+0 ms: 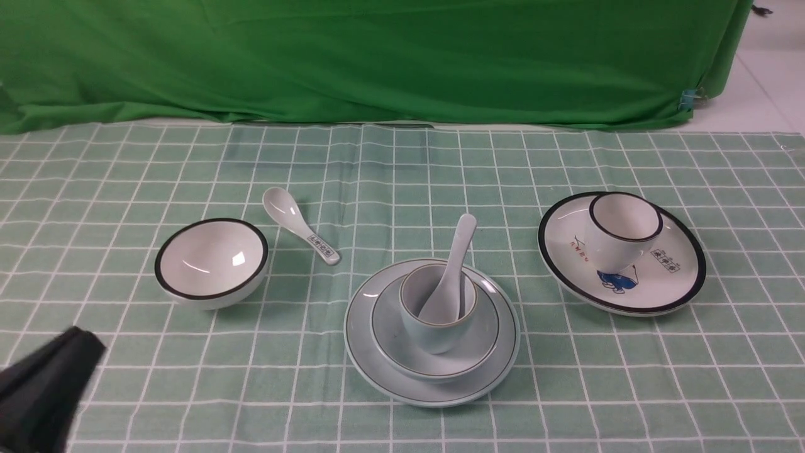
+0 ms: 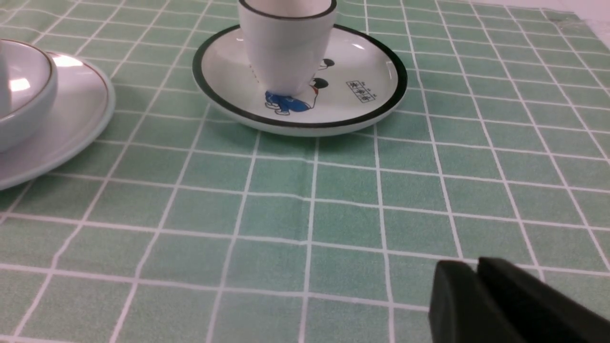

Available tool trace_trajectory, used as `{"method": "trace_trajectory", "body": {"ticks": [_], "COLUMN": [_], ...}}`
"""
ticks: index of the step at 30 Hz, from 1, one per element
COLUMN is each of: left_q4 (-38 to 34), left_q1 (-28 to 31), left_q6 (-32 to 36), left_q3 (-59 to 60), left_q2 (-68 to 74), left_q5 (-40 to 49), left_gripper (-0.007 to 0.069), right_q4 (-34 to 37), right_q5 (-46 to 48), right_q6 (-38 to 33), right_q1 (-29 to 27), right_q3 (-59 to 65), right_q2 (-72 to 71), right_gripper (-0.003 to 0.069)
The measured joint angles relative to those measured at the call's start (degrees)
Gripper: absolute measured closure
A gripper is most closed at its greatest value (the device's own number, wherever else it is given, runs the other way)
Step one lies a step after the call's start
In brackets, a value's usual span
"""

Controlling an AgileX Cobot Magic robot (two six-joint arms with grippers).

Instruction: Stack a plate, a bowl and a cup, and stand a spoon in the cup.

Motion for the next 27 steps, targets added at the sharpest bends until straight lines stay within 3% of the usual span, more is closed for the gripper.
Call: {"method": "trace_trajectory", "body": {"ticks": [9, 14, 27], "left_q4": [-3.6, -4.7, -4.9], "left_q1": [17.2, 18.0, 18.1], "left_q6": [1.3, 2.7, 3.0], "left_q3": [0.0, 0.0, 0.0], "left_q2": [-9.2, -9.4, -9.4], "left_q5": [19.3, 30.9, 30.2], "left_gripper": [0.0613, 0.0613, 0.0613], "right_q4": [0.0, 0.0, 0.0], "right_q5": [0.0, -0.1, -0.1], "right_q6": [0.0, 0.0, 0.1], "right_q1": [0.0, 0.0, 0.0], "right_q3": [0.0, 0.0, 0.0], "right_q2": [0.0, 0.0, 0.0], "right_gripper": [0.0530, 0.0519, 0.0507]}}
